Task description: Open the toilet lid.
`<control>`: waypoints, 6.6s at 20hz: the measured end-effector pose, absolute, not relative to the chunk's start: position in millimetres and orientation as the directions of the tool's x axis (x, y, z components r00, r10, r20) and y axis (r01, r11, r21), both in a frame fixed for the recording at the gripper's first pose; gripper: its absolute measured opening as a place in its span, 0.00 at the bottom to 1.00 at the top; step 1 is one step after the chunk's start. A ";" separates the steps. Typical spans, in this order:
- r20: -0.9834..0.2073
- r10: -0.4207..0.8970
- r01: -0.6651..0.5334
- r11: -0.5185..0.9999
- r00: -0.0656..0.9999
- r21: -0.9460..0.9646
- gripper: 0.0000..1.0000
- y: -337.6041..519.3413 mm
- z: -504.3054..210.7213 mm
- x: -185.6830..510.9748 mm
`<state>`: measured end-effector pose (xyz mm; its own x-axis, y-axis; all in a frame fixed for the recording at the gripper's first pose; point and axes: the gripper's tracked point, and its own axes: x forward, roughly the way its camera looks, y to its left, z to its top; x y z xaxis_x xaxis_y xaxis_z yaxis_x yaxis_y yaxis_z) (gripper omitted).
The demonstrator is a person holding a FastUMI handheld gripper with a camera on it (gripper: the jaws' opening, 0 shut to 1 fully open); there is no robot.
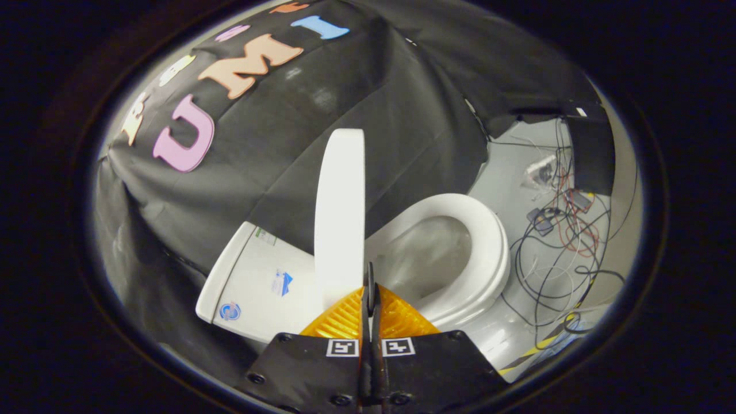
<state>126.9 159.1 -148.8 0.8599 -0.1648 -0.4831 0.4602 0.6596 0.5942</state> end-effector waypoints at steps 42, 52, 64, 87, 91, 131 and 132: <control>-0.413 -0.249 0.352 0.915 0.876 0.197 0.01 238.7 -66.9 179.7; -0.426 -0.253 0.337 0.932 0.869 0.134 0.00 255.6 -58.9 188.5; -0.416 -0.190 0.253 0.962 0.889 0.101 0.01 290.6 -51.5 203.4; -0.350 -0.264 0.124 0.919 0.899 -0.374 0.13 363.5 -41.4 234.0; -0.338 -0.276 0.137 0.914 0.900 -0.382 0.37 360.9 -41.7 232.6; -0.216 0.005 -0.017 0.998 0.976 -0.054 0.97 198.3 -2.0 94.8; -0.201 0.010 -0.020 0.999 0.980 -0.048 0.97 192.3 -1.8 94.9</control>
